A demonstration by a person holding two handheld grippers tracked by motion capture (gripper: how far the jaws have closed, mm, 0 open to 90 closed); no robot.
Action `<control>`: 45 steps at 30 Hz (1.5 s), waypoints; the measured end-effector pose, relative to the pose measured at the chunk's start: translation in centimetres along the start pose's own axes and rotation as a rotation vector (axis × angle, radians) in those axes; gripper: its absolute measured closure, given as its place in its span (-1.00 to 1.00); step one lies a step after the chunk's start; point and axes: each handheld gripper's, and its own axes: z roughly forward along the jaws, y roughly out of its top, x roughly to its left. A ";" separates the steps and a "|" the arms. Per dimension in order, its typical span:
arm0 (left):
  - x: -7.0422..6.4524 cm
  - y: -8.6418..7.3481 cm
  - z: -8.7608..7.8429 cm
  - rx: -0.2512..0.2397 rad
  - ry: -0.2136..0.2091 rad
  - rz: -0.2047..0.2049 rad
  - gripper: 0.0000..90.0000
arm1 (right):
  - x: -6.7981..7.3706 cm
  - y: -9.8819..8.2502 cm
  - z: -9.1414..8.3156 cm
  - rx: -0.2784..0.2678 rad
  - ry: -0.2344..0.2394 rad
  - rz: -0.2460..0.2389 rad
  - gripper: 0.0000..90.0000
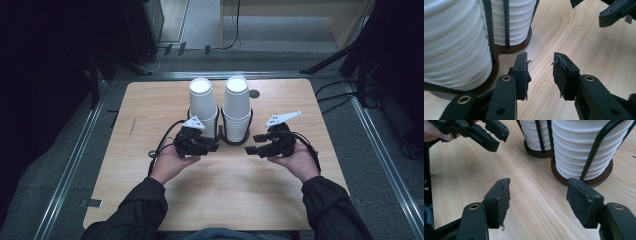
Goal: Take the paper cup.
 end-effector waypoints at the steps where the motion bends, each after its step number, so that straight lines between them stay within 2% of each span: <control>1: -0.1 0.3 0.0 0.001 0.007 0.000 0.46 | -0.1 0.1 0.0 0.002 0.000 0.004 -0.22; 7: -0.6 1.1 0.0 0.006 0.001 0.013 0.49 | -0.3 0.7 0.0 0.011 -0.005 0.012 -0.20; 9: -0.8 1.6 0.1 0.009 0.019 0.018 0.50 | -0.4 1.0 -0.2 0.013 -0.002 0.013 -0.20; 14: -1.0 2.5 0.1 -0.008 0.038 -0.006 0.61 | -0.5 1.7 -0.4 0.019 -0.012 0.012 -0.20; 20: -1.6 3.7 0.6 0.007 0.065 0.021 0.67 | -0.7 2.7 -0.4 0.033 -0.016 -0.012 -0.20; 25: -1.6 4.6 1.2 -0.005 0.081 0.003 0.78 | -0.8 3.5 -1.0 0.018 -0.015 -0.012 -0.21; 28: -1.6 5.1 1.5 -0.002 0.094 -0.012 0.82 | -0.7 3.8 -1.3 0.009 -0.032 -0.026 -0.26; 31: -1.6 5.6 1.6 -0.005 0.102 -0.025 0.87 | -0.8 4.2 -1.5 0.005 -0.028 -0.024 -0.28; 32: -1.6 5.8 1.6 -0.012 0.107 -0.030 0.90 | -1.0 4.8 -1.7 0.008 -0.039 -0.027 -0.28; 33: -1.5 6.1 1.5 -0.033 0.103 -0.056 0.91 | -1.0 5.1 -1.7 0.007 -0.039 -0.028 -0.29; 35: -1.4 6.3 1.6 -0.032 0.105 -0.065 0.93 | -1.0 5.4 -1.8 0.006 -0.038 -0.034 -0.30; 37: -1.5 6.6 1.7 -0.024 0.114 -0.069 0.95 | -1.1 6.3 -2.0 0.000 -0.046 -0.052 -0.32; 40: -1.5 6.8 1.9 -0.007 0.134 -0.055 0.95 | -1.2 7.1 -2.0 -0.003 -0.055 -0.051 -0.34; 42: -1.4 6.9 2.0 -0.008 0.131 -0.062 0.95 | -1.3 7.7 -2.1 -0.007 -0.059 -0.057 -0.35; 43: -1.4 7.1 2.1 -0.011 0.138 -0.073 0.96 | -1.3 8.1 -2.2 -0.010 -0.063 -0.056 -0.37; 45: -1.6 7.1 2.1 -0.016 0.158 -0.066 0.96 | -1.4 8.6 -2.2 -0.009 -0.071 -0.059 -0.40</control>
